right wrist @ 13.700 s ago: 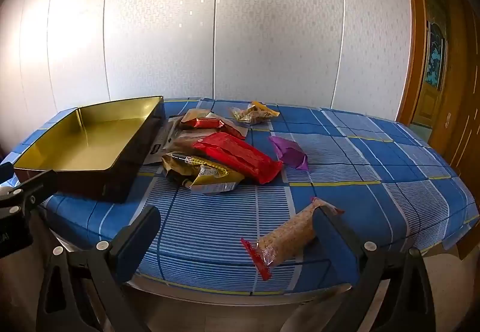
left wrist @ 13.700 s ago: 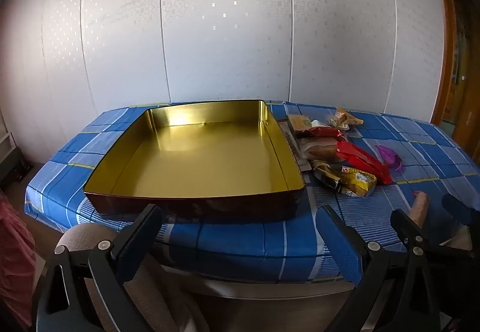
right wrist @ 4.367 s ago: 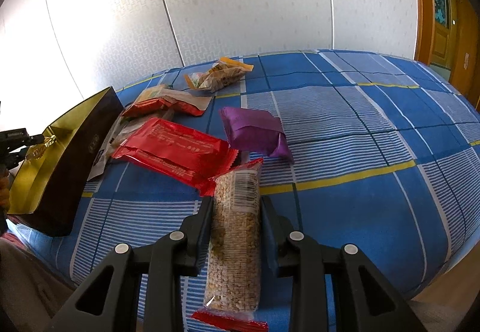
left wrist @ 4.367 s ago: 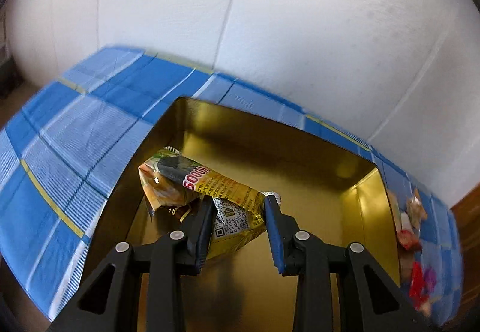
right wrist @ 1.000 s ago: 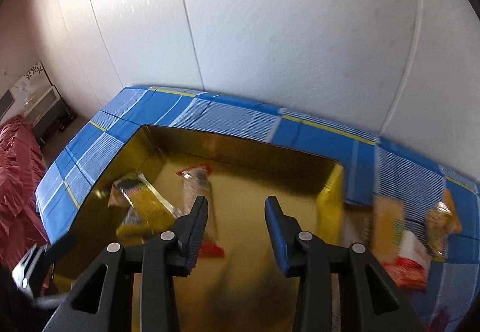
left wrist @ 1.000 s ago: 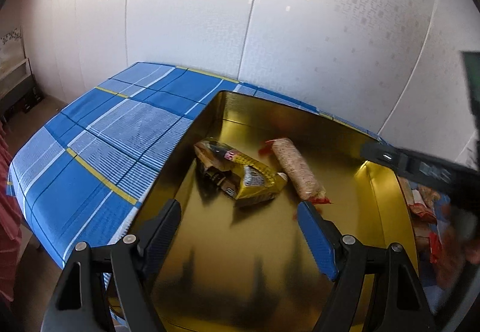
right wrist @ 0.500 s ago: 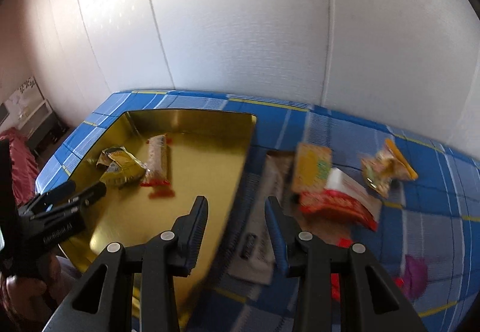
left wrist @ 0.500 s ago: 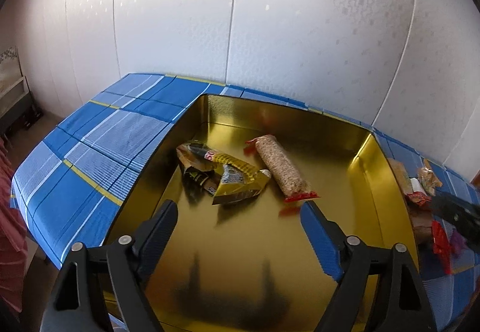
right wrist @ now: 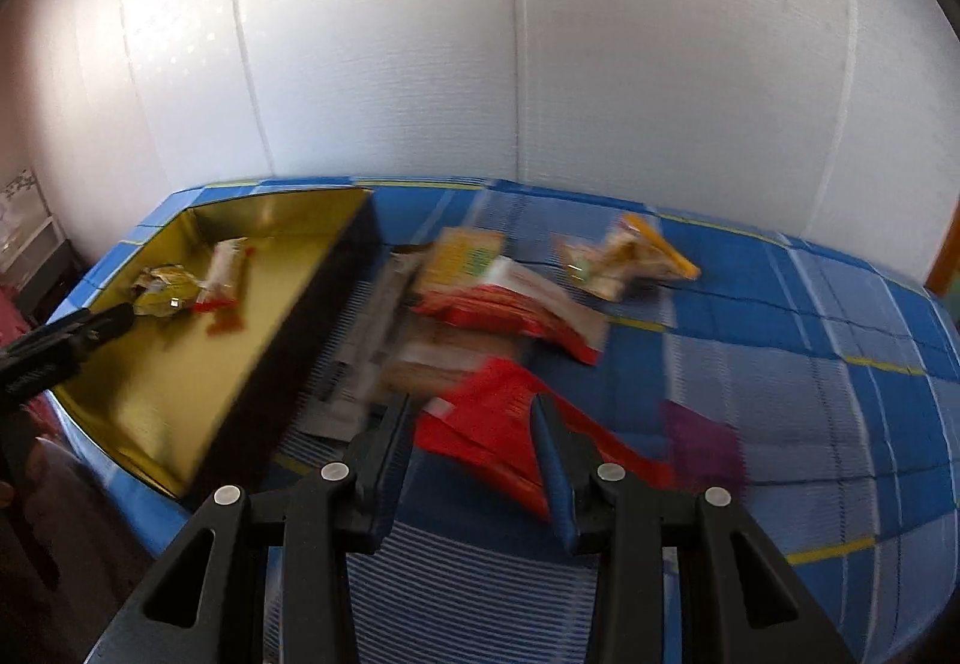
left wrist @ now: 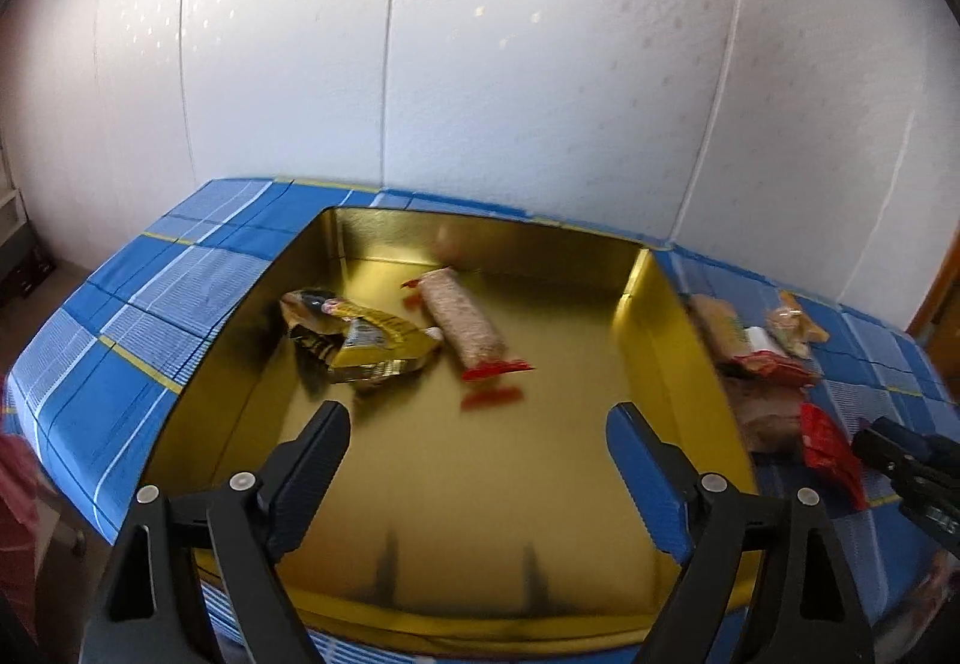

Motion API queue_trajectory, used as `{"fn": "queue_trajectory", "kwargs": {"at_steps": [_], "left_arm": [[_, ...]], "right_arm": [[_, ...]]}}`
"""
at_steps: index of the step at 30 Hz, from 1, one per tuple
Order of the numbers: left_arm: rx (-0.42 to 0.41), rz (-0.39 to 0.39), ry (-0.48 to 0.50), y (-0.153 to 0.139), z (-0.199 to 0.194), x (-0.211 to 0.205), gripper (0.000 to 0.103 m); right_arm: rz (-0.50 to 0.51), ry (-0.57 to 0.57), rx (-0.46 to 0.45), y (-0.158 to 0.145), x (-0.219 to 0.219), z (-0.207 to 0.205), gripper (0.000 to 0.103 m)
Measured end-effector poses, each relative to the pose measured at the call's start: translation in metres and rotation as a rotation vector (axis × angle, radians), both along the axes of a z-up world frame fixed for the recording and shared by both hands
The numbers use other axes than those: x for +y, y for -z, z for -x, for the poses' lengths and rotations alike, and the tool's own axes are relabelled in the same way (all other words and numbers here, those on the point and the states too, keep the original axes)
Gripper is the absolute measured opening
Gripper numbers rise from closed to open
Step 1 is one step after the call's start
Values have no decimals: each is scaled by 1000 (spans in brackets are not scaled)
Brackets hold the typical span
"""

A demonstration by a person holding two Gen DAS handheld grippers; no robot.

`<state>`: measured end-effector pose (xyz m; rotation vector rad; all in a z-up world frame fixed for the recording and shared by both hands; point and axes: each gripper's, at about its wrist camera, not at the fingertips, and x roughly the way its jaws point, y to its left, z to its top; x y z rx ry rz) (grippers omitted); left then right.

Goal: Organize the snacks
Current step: 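Move the right tool to the purple packet and close on it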

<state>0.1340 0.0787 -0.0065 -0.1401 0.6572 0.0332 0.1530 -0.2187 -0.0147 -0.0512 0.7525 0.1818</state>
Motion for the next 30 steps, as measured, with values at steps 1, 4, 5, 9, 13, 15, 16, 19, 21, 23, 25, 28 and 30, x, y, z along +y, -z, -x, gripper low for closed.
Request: {"fn": "queue_trajectory", "kwargs": {"at_steps": [1, 4, 5, 9, 13, 15, 16, 19, 21, 23, 25, 28, 30], "left_arm": [[-11, -3, 7, -1, 3, -4, 89], [-48, -1, 47, -5, 14, -14, 92], [-56, -1, 60, -6, 19, -18, 92], [-72, -3, 93, -8, 34, -34, 93], [-58, -13, 148, -10, 38, -59, 93], [-49, -26, 182, -11, 39, -75, 93], [-40, -25, 199, -10, 40, -82, 93], [-19, -17, 261, -8, 44, -104, 93], [-7, -33, 288, -6, 45, -117, 93], [2, -44, 310, -4, 46, -127, 93], [10, -49, 323, -3, 46, -135, 93], [18, -57, 343, -3, 48, -145, 93], [27, -62, 356, -4, 48, -154, 93]], "right_arm": [[2, 3, -4, 2, -6, 3, 40], [19, 15, -34, 5, -22, 15, 40], [13, 15, -46, 7, -27, 19, 40], [-76, 63, -52, 13, -56, 31, 40], [-163, 195, -44, 12, -93, 25, 44], [-165, 255, -36, 12, -108, 21, 58], [-171, 269, -23, 13, -114, 17, 61], [-168, 290, 7, 14, -125, 6, 63], [-166, 261, 30, 16, -126, -4, 63], [-169, 224, 59, 19, -123, -14, 63], [-171, 196, 90, 26, -119, -24, 63], [-145, 204, 148, 40, -114, -33, 63], [-140, 216, 161, 46, -114, -32, 53]]}}
